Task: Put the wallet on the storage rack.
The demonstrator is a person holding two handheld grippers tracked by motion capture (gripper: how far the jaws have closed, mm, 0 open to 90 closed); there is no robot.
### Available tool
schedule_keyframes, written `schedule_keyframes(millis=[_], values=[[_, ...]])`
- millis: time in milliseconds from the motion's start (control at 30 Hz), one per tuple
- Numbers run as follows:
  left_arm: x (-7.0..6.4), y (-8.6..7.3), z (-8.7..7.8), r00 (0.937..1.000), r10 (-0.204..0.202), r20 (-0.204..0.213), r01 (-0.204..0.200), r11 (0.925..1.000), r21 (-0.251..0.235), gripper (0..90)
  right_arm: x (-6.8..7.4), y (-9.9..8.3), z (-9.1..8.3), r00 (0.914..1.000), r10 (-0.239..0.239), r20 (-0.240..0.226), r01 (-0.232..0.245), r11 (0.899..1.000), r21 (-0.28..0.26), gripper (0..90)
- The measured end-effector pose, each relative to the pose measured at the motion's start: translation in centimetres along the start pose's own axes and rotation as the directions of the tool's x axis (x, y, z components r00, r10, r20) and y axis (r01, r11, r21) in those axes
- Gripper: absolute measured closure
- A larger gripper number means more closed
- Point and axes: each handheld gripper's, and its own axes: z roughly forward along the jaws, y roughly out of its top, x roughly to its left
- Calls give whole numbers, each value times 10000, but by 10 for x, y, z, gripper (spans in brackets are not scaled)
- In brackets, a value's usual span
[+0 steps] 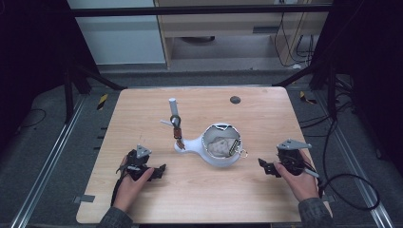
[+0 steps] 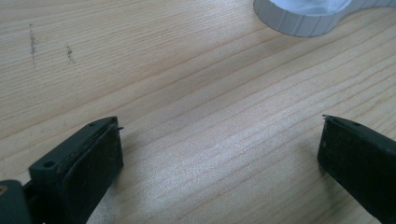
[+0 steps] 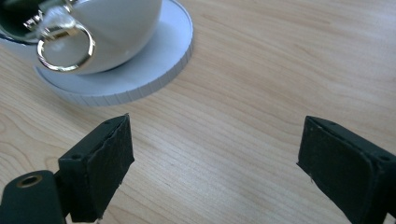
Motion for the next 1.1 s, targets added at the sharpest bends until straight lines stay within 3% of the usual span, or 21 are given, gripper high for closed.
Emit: schedule_keyframes(millis=[200,333,533,767,1100], values=[[0,0,0,10000,1,2,-1,10000,1,0,-1,-9,10,9994,297,154,-303,9990,343,48],[0,0,0,10000,-2,4,2,10000,-1,0,-1,-16,17,9997,107,217,-118,9984,547,42],[0,0,0,10000,4,4,-4,10000,0,0,0,-22,29,9990,167,404,-202,9959,880,44],[0,0,0,10000,2,2,-2,10000,2,0,1,-24,37,9977,469,482,-505,9959,751,44],[0,0,0,10000,1,4,-1,10000,0,0,5,-31,44,9966,319,758,-363,9977,579,36]])
